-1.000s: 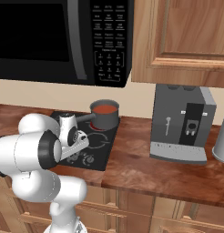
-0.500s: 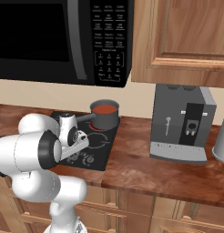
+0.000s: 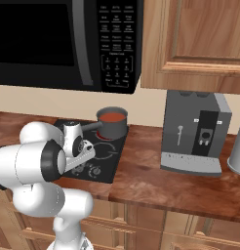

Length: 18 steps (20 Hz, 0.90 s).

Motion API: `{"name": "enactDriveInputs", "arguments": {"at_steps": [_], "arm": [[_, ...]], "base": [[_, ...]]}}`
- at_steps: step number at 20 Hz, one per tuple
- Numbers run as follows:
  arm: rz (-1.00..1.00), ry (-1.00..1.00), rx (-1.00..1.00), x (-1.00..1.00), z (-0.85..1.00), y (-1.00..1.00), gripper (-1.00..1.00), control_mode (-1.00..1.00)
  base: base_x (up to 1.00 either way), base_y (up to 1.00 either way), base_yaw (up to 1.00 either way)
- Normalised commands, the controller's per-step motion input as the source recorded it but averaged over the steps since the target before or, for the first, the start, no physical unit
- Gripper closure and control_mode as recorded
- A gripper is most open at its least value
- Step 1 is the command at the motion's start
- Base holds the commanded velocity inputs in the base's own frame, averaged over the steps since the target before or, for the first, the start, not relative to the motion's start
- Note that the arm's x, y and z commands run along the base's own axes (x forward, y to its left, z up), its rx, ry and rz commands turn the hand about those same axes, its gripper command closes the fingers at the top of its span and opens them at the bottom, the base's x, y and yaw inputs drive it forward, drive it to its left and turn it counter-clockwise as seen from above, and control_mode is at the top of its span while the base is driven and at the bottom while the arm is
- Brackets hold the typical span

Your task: Wait until the marinara sauce is simmered to a deep red color and then turn off the stove.

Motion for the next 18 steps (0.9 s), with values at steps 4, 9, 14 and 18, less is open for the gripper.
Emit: {"name": "enactDriveInputs", "arguments": {"at_steps": [4, 9, 14, 18], "arm": [[0.00, 0.00, 0.00, 0.00, 0.00, 0.00, 1.00, -1.00], [0.00, 0.00, 0.00, 0.00, 0.00, 0.00, 1.00, -1.00], [0.00, 0.00, 0.00, 0.00, 0.00, 0.00, 1.00, -1.00], [0.00, 0.00, 0.00, 0.00, 0.00, 0.00, 1.00, -1.00]], "base": [[0.00, 0.00, 0.00], [0.00, 0.00, 0.00], [0.00, 0.00, 0.00], [0.00, 0.00, 0.00]]}}
